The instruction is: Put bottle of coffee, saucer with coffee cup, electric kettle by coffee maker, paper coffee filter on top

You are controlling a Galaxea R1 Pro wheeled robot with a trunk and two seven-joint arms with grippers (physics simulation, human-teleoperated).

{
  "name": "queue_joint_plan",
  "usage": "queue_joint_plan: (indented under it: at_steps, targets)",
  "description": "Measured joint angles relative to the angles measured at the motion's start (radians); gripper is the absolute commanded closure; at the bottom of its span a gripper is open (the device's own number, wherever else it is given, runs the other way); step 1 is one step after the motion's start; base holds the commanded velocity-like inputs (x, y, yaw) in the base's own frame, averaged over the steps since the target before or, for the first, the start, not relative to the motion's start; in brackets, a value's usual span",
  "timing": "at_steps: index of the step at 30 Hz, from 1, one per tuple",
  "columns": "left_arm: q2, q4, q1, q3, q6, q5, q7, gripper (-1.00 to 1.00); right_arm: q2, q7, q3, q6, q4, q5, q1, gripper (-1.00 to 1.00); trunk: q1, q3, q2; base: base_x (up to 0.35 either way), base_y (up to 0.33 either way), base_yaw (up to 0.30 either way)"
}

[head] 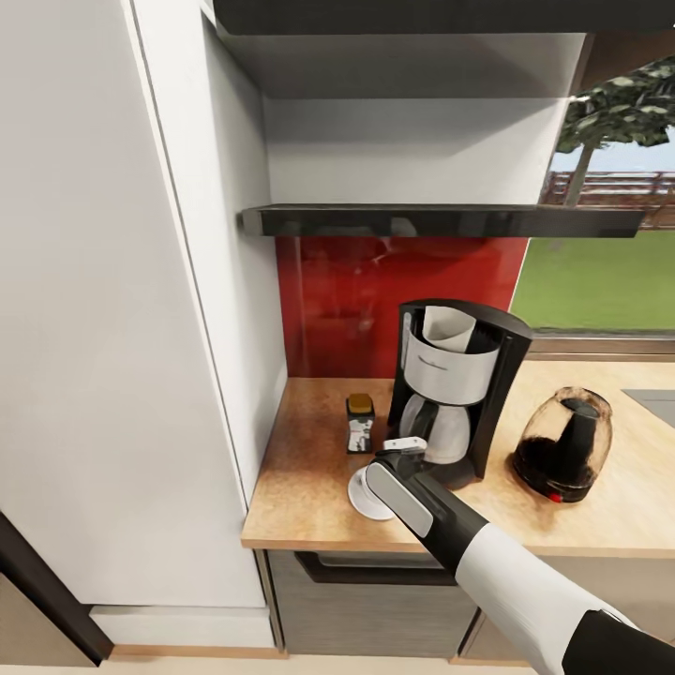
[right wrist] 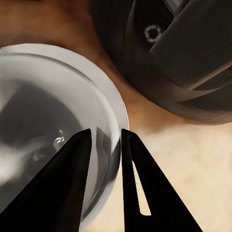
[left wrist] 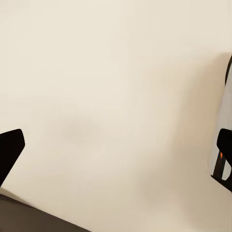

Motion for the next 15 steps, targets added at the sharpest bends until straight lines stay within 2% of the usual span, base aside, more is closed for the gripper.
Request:
queue_joint_plan:
  at_steps: [15]
  targets:
    - [0.000,0.000,0.000,0.000,0.000,0.000,0.000,-1.00,0.000,0.000,0.000,0.000,0.000,0.000,0.000,1.00,0.000,0.000,0.000,0.000,0.020,0.000]
